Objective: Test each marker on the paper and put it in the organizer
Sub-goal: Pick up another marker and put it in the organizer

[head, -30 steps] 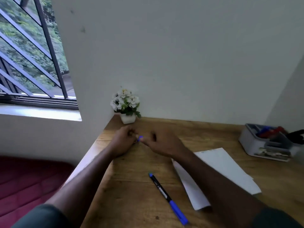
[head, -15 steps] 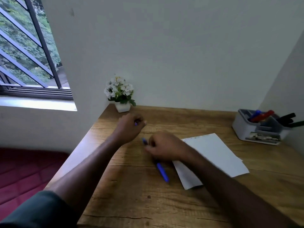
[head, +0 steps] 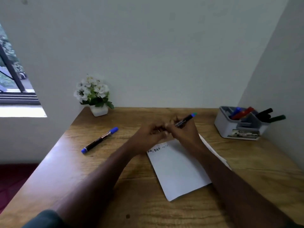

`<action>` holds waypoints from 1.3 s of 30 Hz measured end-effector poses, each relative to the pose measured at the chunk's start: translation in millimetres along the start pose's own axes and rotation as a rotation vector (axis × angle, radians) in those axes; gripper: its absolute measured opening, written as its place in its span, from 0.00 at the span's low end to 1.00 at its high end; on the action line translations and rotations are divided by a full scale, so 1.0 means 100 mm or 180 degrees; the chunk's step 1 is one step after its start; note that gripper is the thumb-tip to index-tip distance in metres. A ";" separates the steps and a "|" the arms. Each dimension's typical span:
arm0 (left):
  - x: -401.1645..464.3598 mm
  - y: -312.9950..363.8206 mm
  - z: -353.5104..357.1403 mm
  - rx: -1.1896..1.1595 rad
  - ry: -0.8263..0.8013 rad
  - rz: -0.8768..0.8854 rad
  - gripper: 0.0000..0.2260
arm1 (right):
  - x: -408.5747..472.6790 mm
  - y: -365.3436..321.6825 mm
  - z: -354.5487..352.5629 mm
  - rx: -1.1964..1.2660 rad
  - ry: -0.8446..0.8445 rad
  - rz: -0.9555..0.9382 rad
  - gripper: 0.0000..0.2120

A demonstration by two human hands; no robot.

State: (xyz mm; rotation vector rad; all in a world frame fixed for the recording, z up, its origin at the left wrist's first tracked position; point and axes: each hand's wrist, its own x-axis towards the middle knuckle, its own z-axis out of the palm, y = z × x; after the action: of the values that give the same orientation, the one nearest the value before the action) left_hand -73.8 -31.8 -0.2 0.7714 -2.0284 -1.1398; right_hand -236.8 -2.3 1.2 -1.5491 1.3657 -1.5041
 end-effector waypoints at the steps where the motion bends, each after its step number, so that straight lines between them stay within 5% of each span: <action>1: 0.02 -0.01 0.04 0.0010 -0.0033 0.0067 0.05 | 0.00 0.02 -0.02 0.0010 -0.0099 0.0040 0.11; 14: 0.06 0.00 -0.17 -0.0920 -0.0792 -0.0025 0.11 | 0.05 -0.05 -0.09 0.0835 -0.0885 0.0228 0.13; 24: 0.00 0.02 -0.28 -0.0447 -0.0807 -0.0238 0.12 | -0.01 -0.12 -0.13 0.0353 -0.0953 0.0512 0.16; 35: 0.00 -0.05 -0.49 -0.1484 -0.1574 -0.0510 0.19 | 0.00 -0.11 -0.16 0.1214 -0.1522 0.0451 0.20; 39: -0.02 -0.09 -0.52 -0.1568 -0.0850 -0.0557 0.10 | 0.08 -0.09 -0.32 0.1834 -0.1299 0.0484 0.21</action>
State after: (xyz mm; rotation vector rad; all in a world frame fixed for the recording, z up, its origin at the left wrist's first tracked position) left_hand -30.5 -59.3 11.5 0.5726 -1.7868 -1.8355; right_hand -265.5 1.3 18.7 -1.2538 0.7143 -1.2492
